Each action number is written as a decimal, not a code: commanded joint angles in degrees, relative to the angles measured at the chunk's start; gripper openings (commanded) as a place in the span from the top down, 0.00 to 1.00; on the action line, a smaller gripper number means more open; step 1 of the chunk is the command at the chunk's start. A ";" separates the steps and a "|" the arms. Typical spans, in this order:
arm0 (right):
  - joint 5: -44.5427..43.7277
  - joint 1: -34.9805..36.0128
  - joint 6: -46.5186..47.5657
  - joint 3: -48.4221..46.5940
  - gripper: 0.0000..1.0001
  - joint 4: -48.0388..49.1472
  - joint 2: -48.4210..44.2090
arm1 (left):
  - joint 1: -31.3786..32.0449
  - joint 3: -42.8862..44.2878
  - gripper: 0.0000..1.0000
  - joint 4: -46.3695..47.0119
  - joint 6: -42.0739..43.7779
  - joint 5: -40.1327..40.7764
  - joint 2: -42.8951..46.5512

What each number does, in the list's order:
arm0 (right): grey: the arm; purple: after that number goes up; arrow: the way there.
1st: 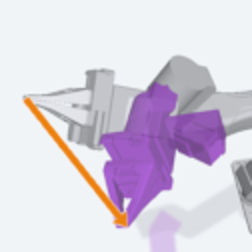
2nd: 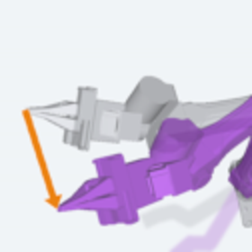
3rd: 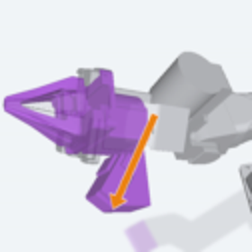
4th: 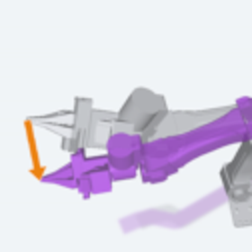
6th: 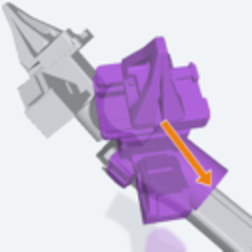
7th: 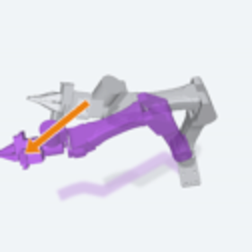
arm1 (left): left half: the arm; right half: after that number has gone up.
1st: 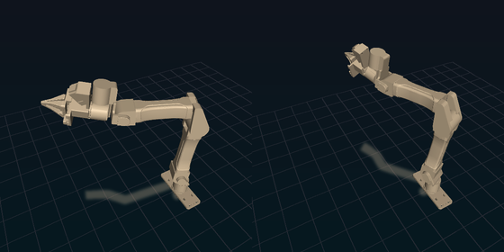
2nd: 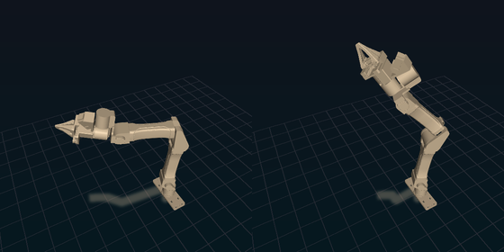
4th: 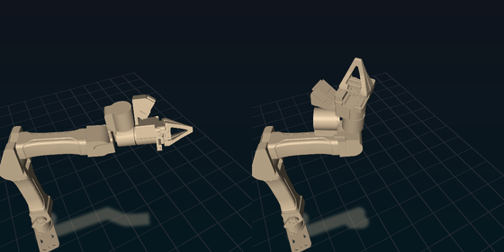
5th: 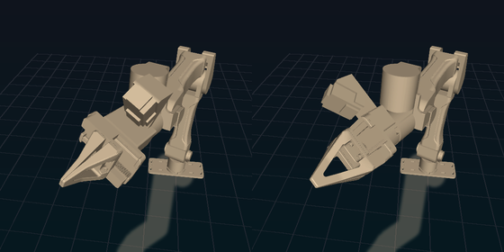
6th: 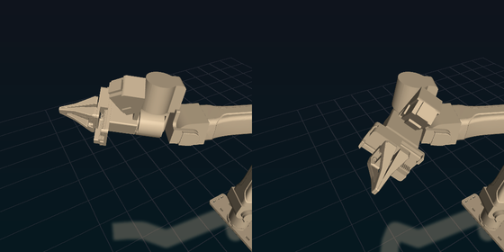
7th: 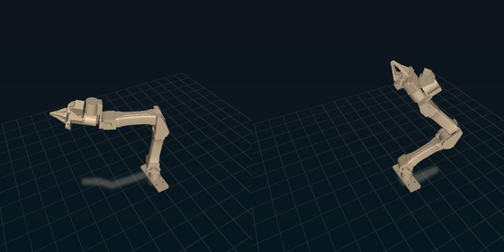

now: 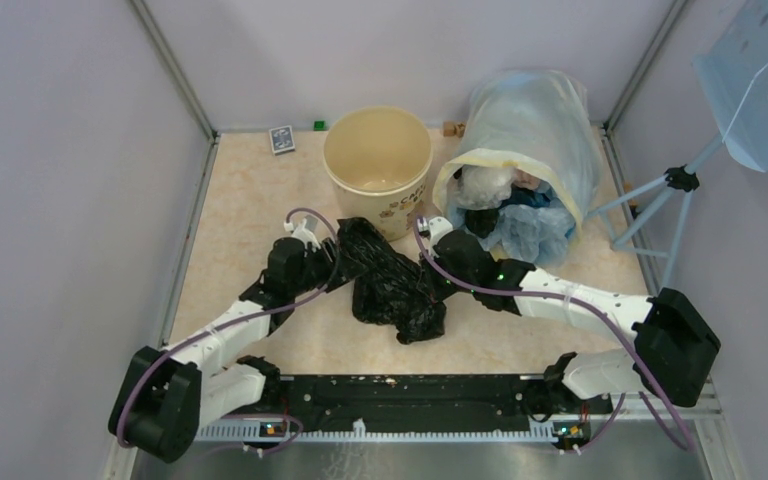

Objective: Put the trash bags into the trash bin

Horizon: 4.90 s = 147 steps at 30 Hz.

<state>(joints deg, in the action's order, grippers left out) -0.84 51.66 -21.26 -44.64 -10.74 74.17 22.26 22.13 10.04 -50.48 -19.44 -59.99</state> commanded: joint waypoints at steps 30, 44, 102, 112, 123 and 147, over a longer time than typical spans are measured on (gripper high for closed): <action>16.06 0.23 2.96 0.91 1.00 6.11 -5.80 | -0.23 22.07 1.00 -20.18 22.52 -5.57 -1.47; 22.15 4.90 -1.89 2.33 0.82 23.52 0.63 | -0.25 41.47 1.00 -36.99 28.57 -26.91 -2.33; 15.18 -2.72 -3.92 12.83 0.58 34.36 4.71 | 3.21 50.62 1.00 -53.76 42.23 -24.02 9.11; 20.15 2.58 -2.00 9.36 0.35 42.66 13.56 | 3.20 51.19 1.00 -44.00 37.34 -31.82 10.79; 25.67 2.00 -12.39 9.24 0.89 57.70 15.56 | 3.22 50.34 1.00 -36.48 31.87 -34.56 12.20; -56.32 -3.63 -26.63 0.15 1.00 -26.79 -20.78 | 3.07 36.33 1.00 -60.99 36.99 30.32 2.28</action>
<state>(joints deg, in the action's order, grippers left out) -43.99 48.21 -39.90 -39.72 -24.45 53.93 25.43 58.98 -52.49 -10.72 -1.74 -58.00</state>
